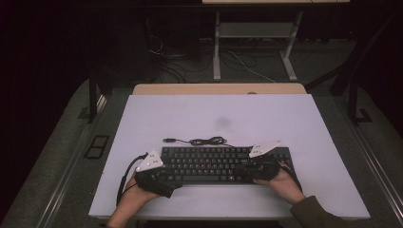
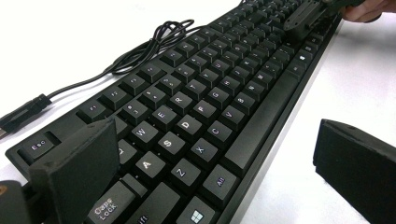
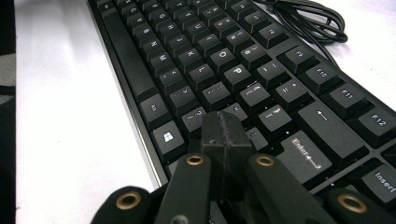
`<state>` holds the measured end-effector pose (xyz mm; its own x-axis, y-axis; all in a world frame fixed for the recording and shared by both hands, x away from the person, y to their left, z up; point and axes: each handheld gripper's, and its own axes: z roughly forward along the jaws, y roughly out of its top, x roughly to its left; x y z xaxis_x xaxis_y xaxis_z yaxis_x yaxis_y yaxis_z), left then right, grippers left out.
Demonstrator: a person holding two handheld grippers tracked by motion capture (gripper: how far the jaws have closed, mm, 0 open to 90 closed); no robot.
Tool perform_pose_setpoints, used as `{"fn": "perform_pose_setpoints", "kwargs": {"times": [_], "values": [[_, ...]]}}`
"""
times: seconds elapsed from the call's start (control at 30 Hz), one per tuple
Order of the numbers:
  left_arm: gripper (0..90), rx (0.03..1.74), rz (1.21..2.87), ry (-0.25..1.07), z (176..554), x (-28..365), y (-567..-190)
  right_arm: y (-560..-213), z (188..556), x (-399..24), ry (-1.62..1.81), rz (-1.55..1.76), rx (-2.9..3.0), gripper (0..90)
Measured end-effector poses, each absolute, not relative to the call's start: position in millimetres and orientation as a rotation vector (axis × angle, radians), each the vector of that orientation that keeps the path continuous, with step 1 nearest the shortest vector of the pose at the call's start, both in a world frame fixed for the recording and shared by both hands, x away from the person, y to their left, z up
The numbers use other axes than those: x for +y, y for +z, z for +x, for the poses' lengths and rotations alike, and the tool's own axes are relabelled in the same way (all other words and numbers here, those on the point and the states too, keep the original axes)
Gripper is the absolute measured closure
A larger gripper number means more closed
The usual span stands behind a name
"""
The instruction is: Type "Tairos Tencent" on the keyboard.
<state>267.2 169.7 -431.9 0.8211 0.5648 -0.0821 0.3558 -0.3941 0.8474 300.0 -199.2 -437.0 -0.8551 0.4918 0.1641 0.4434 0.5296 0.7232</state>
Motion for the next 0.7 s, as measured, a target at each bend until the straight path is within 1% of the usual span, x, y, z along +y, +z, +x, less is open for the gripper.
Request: {"fn": "perform_pose_setpoints", "kwargs": {"times": [0.4,0.7], "values": [[0.0,0.675,2.025,0.28,268,166,-429,-438,299,-198,1.226,0.811,2.703,89.3],[0.0,0.679,2.021,0.271,275,159,-425,-437,297,-196,1.202,0.795,2.697,89.4]]}}
